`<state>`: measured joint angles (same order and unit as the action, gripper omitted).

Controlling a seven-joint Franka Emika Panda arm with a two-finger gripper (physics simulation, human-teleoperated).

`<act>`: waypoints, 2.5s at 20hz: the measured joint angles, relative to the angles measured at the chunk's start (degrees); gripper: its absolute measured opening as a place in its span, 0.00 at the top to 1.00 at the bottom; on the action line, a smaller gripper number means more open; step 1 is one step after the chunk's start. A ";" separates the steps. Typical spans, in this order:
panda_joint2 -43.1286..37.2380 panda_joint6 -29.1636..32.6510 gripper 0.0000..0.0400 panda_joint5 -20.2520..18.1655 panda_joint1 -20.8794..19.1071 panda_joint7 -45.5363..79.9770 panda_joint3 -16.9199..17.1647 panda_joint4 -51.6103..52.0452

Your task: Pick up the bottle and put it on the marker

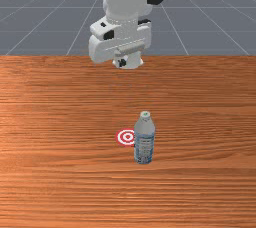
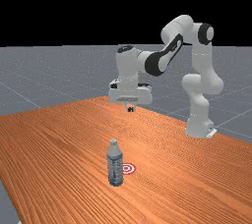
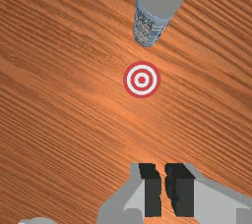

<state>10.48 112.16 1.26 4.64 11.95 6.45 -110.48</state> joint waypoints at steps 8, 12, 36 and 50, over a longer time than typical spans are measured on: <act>1.54 -7.58 1.00 -3.78 0.85 27.17 2.21 4.19; 3.60 -4.95 0.34 -4.08 2.28 27.69 0.52 9.38; 33.98 -4.77 0.00 -3.35 3.80 33.35 0.42 41.23; 33.49 -8.38 0.00 -3.26 4.33 33.50 0.23 41.73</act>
<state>43.97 103.79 -2.01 8.97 45.45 6.68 -68.75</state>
